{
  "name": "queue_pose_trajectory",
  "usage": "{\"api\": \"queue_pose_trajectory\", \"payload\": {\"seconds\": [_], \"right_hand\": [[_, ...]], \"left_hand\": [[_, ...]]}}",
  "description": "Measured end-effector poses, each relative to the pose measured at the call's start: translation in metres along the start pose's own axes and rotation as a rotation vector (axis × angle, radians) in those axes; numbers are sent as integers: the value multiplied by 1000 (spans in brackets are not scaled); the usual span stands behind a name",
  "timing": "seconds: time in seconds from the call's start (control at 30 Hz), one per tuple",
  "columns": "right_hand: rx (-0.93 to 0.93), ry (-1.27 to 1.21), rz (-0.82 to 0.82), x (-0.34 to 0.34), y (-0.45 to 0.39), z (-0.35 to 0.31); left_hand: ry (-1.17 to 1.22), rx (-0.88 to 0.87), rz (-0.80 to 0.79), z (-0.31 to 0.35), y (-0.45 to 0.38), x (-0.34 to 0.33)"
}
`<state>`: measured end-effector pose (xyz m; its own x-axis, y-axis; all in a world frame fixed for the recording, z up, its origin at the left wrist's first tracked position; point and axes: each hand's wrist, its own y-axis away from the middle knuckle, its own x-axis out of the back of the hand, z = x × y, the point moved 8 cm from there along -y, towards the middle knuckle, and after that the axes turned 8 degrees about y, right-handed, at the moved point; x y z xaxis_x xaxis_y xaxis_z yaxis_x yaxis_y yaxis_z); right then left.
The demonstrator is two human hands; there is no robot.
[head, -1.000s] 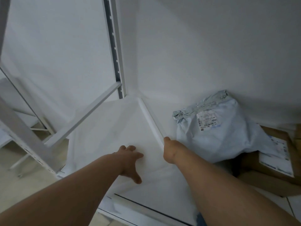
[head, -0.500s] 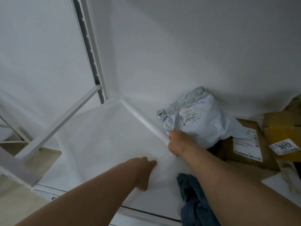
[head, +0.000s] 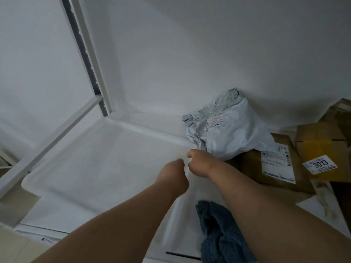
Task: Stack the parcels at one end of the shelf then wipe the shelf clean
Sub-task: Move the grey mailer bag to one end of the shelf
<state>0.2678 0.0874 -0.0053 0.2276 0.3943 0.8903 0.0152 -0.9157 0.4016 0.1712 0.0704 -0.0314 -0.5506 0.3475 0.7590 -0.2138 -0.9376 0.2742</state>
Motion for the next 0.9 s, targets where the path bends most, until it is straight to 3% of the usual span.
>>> {"api": "queue_pose_trajectory", "payload": {"seconds": [0.13, 0.43, 0.57, 0.77, 0.83, 0.9], "right_hand": [[11, 82, -9, 2, 1, -4], [81, 284, -136, -36, -6, -21], [-17, 435, -104, -41, -14, -6], [-78, 352, -54, -26, -22, 9], [-63, 300, 52, -8, -20, 7], [-31, 337, 259, 21, -13, 5]], "left_hand": [[396, 110, -139, 2, -5, -8], [-243, 5, -224, -56, 14, 34], [-314, -75, -305, -68, 24, 31], [-406, -136, -410, -69, 29, 8], [-468, -139, -448, -66, 27, 5], [-505, -144, -462, -62, 23, 7]]}}
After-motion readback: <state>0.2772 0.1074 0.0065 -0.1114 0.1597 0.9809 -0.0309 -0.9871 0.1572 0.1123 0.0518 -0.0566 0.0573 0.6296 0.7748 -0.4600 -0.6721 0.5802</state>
